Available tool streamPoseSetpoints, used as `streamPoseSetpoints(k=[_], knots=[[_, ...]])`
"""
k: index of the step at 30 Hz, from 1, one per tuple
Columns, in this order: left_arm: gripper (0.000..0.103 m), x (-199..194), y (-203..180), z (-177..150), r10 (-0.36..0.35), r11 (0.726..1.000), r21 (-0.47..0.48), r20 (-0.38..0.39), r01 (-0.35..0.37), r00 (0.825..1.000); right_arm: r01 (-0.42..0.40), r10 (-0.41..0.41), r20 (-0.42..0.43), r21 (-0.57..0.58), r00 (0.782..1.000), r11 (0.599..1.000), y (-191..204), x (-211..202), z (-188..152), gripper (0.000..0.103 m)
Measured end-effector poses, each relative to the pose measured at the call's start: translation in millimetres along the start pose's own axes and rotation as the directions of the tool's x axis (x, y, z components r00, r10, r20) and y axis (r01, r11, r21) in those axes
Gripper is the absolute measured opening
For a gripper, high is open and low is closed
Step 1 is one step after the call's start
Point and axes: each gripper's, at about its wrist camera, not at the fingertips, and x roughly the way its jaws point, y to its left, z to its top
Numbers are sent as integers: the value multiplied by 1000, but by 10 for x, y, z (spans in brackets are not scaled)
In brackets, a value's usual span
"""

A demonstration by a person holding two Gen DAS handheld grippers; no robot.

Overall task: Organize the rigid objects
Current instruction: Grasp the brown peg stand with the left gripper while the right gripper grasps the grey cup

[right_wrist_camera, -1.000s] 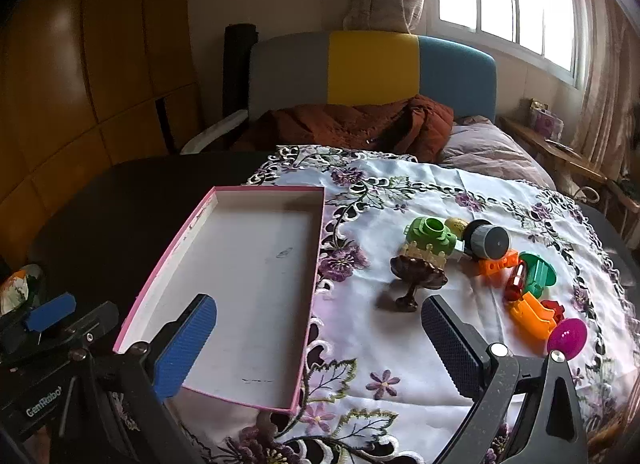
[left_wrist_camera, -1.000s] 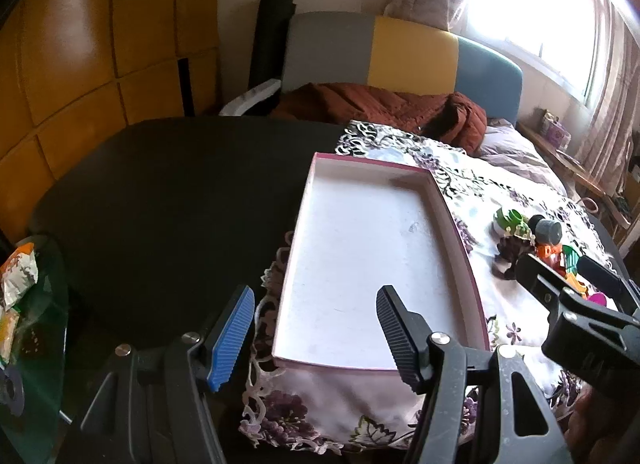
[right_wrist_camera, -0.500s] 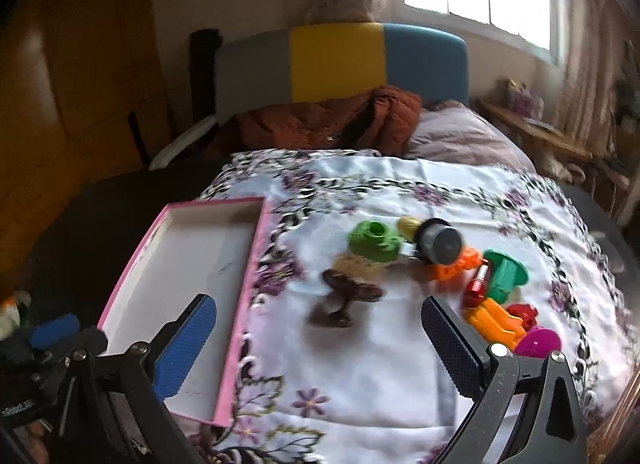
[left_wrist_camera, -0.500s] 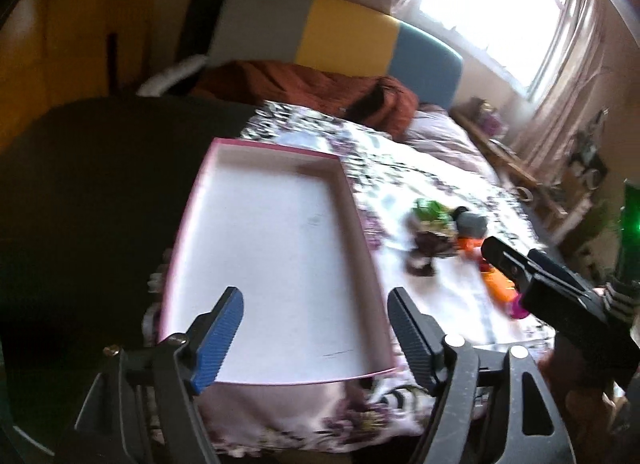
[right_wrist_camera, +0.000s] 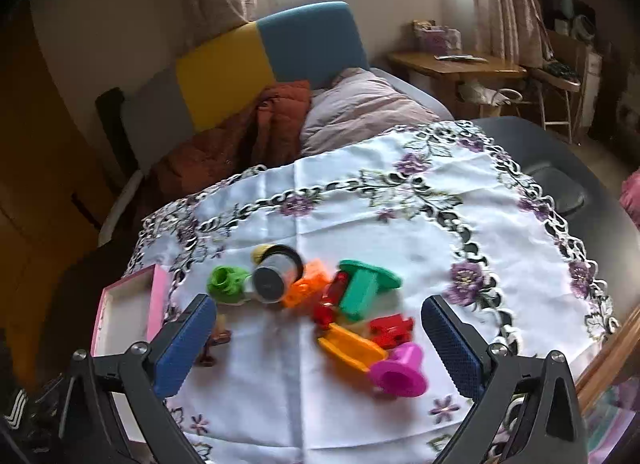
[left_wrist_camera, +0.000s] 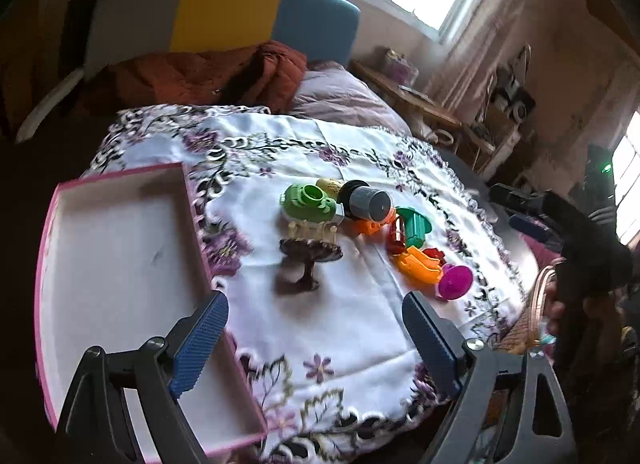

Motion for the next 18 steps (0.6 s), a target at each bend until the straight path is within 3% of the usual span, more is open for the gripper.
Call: streamPoseSetpoints(k=[4,7,9,11,13,18], knots=[[88,352,-16,123,23,1000,20,-70,-22,997,-25,25,-6,37,1000,999,-186,112,6,103],[74,611,-38,208,64,997,47,-131,-58,989,-50,52,-30,69,998,996,-302,238,-99,103],[71,725,-55,241,101,993,72,-142,-91,985,-54,58,-57,74,997,996,-363,333,-206,103],[71,852,-69,280,113,991,84,-154,-101,982,-111,121,-82,115,989,987,-417,365,-215,103],[71,962,-78,317,109,992,83,-161,-97,981,-109,115,-45,117,992,987,-454,333,-200,103],[71,1229,-105,356,104,992,84,-194,-89,975,-133,145,-53,179,988,975,-529,377,-212,103]])
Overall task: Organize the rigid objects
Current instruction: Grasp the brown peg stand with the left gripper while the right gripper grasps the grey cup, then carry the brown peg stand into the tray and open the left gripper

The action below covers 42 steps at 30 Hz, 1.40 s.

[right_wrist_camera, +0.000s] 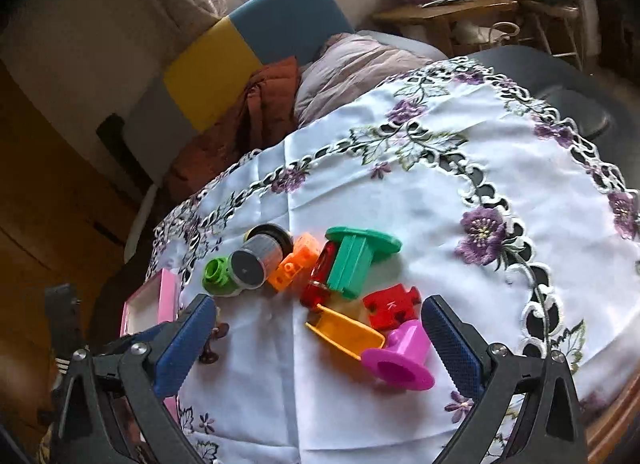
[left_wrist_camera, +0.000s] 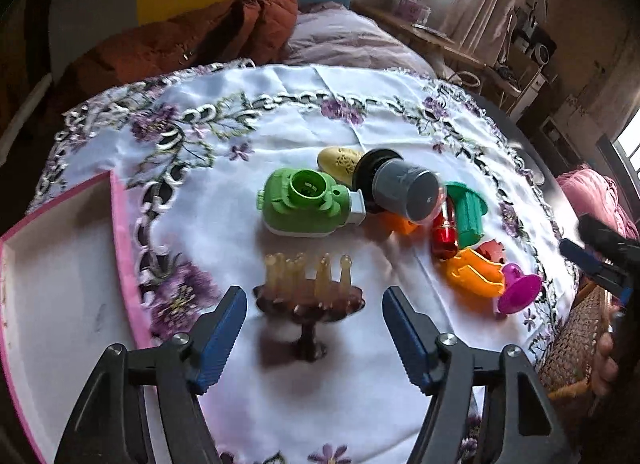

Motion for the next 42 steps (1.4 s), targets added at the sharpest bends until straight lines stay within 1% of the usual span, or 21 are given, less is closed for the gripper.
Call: streamPoseSetpoints(k=[1,5,7,9,12,15,18,23,26,29,31,33,35,37,38,39,40,41,42], knots=[[71,76,6,12,3,1000,-5,-14,-3,1000,-8,8,13,4,1000,1000,-10,-20,-4,103],[71,258,38,14,-1,1000,-25,-55,0,999,-19,19,17,25,1000,999,-43,-32,-4,103],[68,326,74,12,-14,999,-44,-62,11,998,-24,23,15,26,1000,999,-42,-29,3,103],[68,337,90,5,-21,998,-61,-51,18,998,-23,23,12,28,1000,999,-44,-19,5,103],[67,323,94,-20,-13,997,-70,-20,11,1000,-22,22,10,32,1000,999,-49,-22,3,103],[67,278,115,-90,-14,997,-76,10,15,1000,-14,14,-9,35,1000,999,-52,4,5,103],[67,144,127,-160,-30,996,-84,42,34,999,-7,9,-41,30,999,1000,-47,54,10,103],[67,-290,100,-310,-39,997,-68,126,48,991,5,-6,-116,-14,993,1000,60,210,38,103],[67,-541,126,-403,-39,997,-65,165,50,985,-42,38,-156,-24,987,999,239,345,107,103],[67,-746,191,-486,-36,996,-79,199,52,979,-50,33,-166,-97,986,994,552,511,234,102],[67,-858,244,-551,-27,995,-93,215,48,976,-38,11,-195,-133,981,990,736,697,349,94],[67,-940,285,-610,-25,994,-102,229,49,973,-13,-27,-243,-159,970,987,854,948,465,78],[67,-1027,341,-673,-15,992,-116,243,44,970,41,-98,-280,-201,955,979,943,1175,522,74],[67,-1082,410,-729,-15,990,-132,252,50,968,80,-163,-333,-250,929,965,1019,1398,518,73],[67,-1113,436,-758,-10,990,-136,258,47,966,103,-200,-345,-280,917,954,1054,1489,496,66],[67,-1143,463,-780,-5,989,-139,263,43,965,126,-243,-347,-325,906,937,1094,1568,456,53],[67,-1169,494,-802,-4,989,-144,265,43,964,140,-271,-350,-356,897,924,1121,1626,407,48],[67,-1178,510,-816,-3,988,-148,266,44,964,157,-303,-355,-386,884,909,1134,1682,352,45],[67,-1194,527,-829,0,988,-151,269,42,963,169,-327,-354,-410,876,896,1148,1717,296,44]])
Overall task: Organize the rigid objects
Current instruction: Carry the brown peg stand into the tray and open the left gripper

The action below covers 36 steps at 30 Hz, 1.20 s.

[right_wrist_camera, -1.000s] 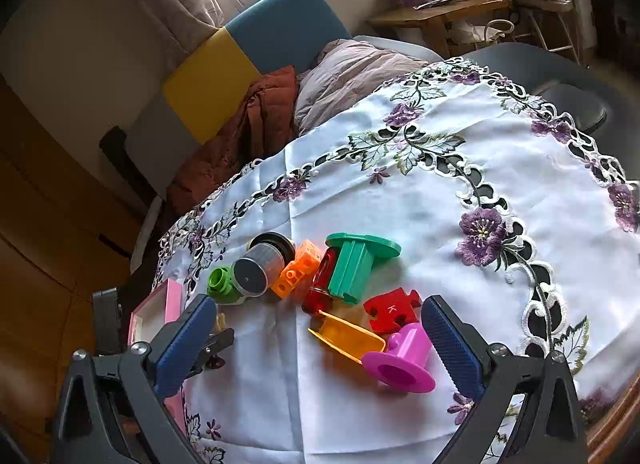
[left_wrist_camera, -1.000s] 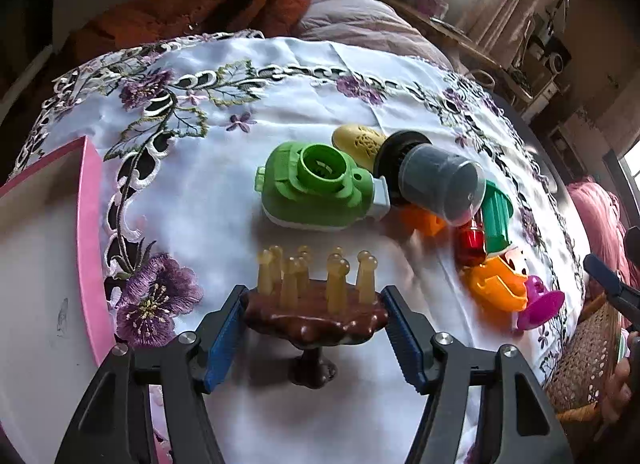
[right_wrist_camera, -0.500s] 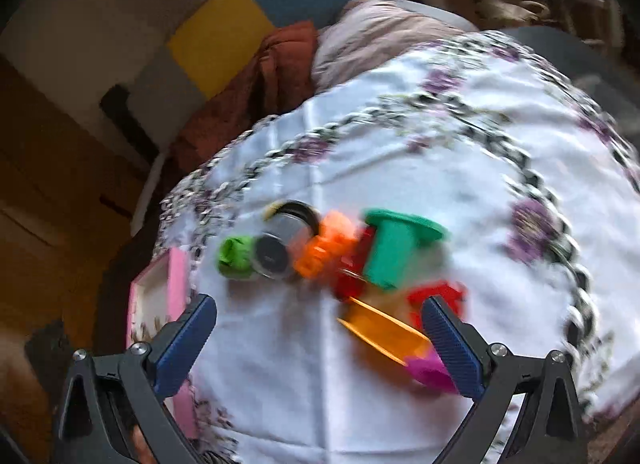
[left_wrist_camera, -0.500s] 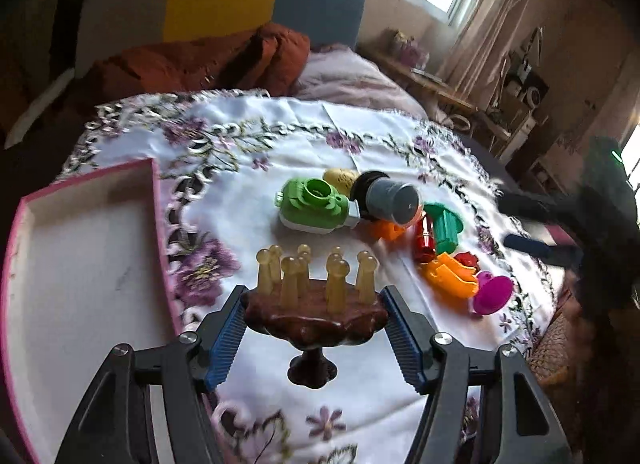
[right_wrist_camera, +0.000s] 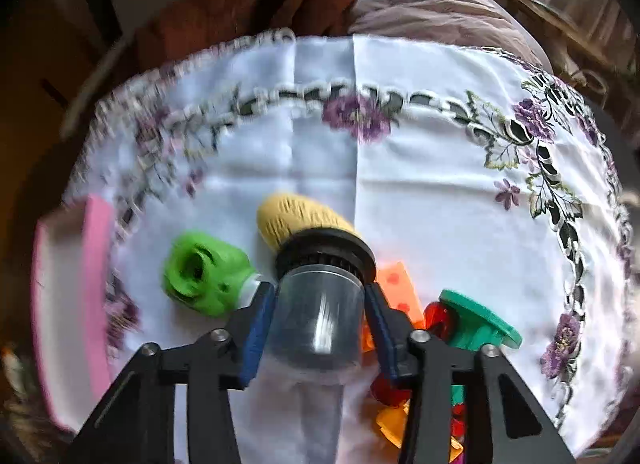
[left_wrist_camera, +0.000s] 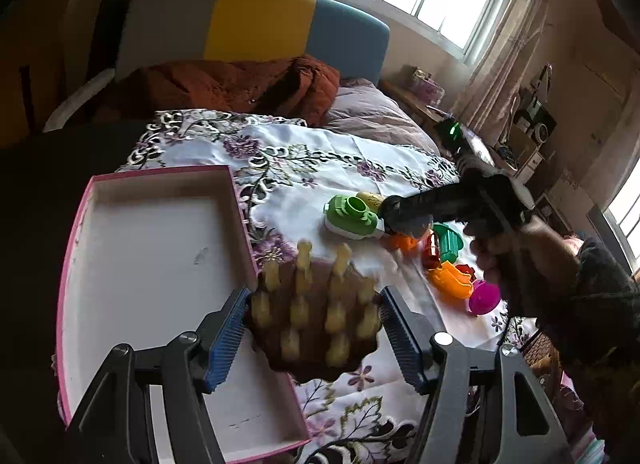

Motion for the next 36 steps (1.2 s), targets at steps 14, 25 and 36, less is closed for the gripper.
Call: streamPoseSetpoints(k=[14,25,36], knots=[[67,-239,351,-139,58,996,-75,36,-55,998,-16,48,245,-132,968,991,298,-479,-719,44],[67,-447,947,-277,174,977,-127,20,-170,985,-52,85,168,-191,982,980,482,-54,-965,44],[67,-78,1389,212,174,980,-99,-14,-175,985,-54,86,163,-191,983,980,483,-30,-976,44]])
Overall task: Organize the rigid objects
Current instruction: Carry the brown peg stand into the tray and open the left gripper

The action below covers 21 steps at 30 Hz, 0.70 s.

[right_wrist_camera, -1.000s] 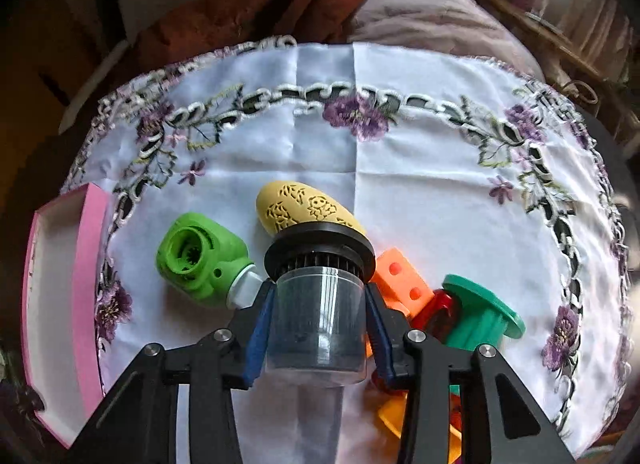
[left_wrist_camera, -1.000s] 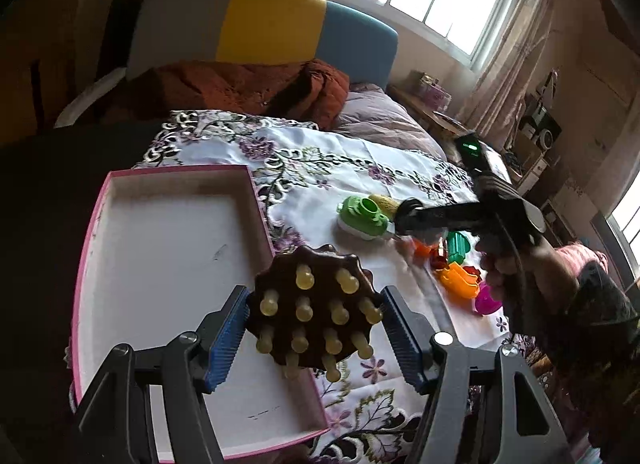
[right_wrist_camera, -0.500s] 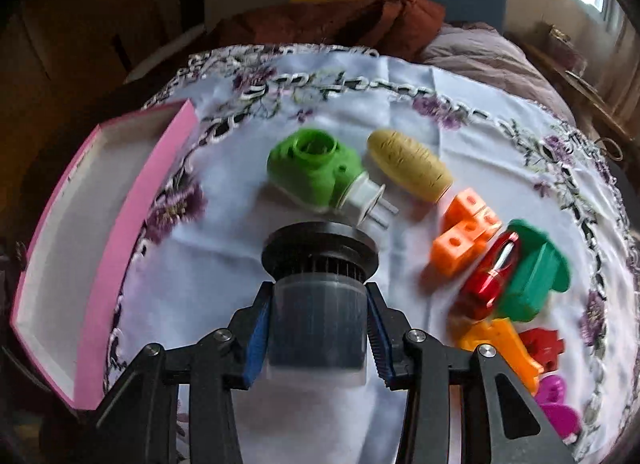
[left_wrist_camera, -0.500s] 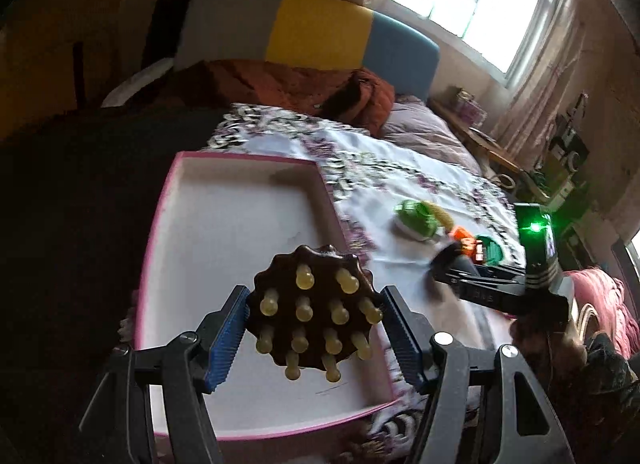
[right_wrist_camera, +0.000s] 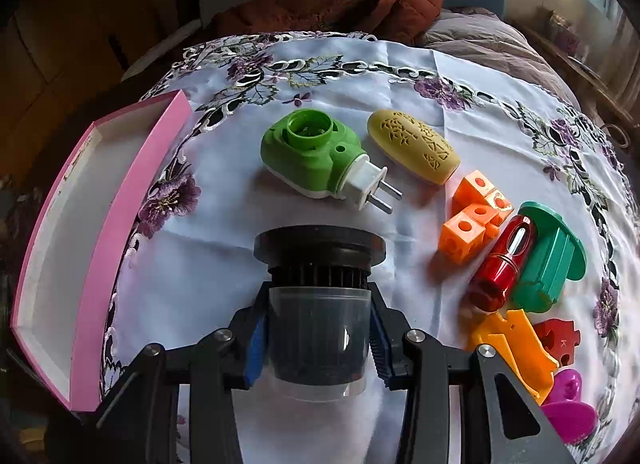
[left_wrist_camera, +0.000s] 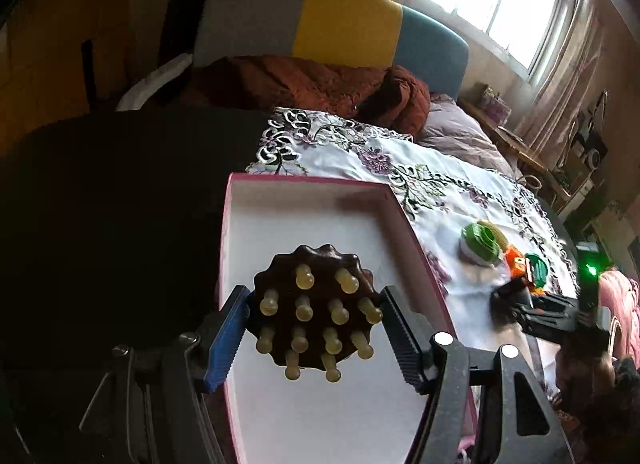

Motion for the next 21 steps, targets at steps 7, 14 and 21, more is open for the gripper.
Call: streamPoseSetpoints(k=[7,14,21], knots=[[67,492,68,333,62,998,30,-59,-60,996,2,-2,0,-5,1000,1000,6,3,-2,44],[67,811,129,456,109,994,25,-90,-108,990,3,-3,1,-14,1000,1000,4,19,0,44],[67,855,167,521,119,993,-3,-95,-120,988,2,-2,2,-13,1000,1000,3,17,-3,44]])
